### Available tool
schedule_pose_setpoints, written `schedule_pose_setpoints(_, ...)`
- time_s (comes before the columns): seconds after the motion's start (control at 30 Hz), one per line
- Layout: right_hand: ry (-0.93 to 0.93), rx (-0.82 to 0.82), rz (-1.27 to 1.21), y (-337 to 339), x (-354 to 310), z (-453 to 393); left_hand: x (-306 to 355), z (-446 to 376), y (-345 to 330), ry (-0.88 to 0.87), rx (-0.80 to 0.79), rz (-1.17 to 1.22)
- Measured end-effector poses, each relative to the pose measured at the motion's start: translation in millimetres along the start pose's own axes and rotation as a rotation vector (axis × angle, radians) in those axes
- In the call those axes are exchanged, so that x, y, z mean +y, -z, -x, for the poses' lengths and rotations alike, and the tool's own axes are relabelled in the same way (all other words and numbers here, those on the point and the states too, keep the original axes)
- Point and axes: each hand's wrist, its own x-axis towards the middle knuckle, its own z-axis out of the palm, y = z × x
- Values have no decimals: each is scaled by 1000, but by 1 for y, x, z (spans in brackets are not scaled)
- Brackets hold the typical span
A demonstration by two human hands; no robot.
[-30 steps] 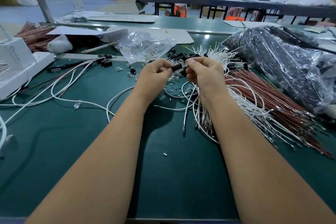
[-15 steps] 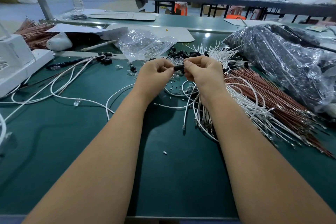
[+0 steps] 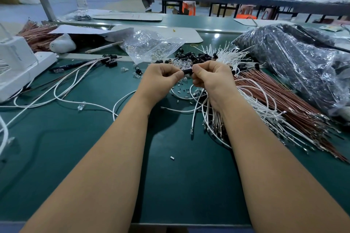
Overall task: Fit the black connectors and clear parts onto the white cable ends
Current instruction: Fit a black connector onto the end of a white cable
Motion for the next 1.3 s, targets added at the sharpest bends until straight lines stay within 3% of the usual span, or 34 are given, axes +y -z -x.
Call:
schedule_pose_setpoints(0.5,94,-173,65,1,1,2,3,2,8,82,-56,145)
schedule_pose_setpoints(0.73,116,-104,2,-3,-5,2,4,0,4,54,-12,190)
schedule_pose_setpoints(0.93,-6,-21,-262,-11,-11,3,4,-2,4,19,52,267)
schedule_pose_setpoints(1.3,288,89,152,-16,-8,8,10,0,1,-1,45,256)
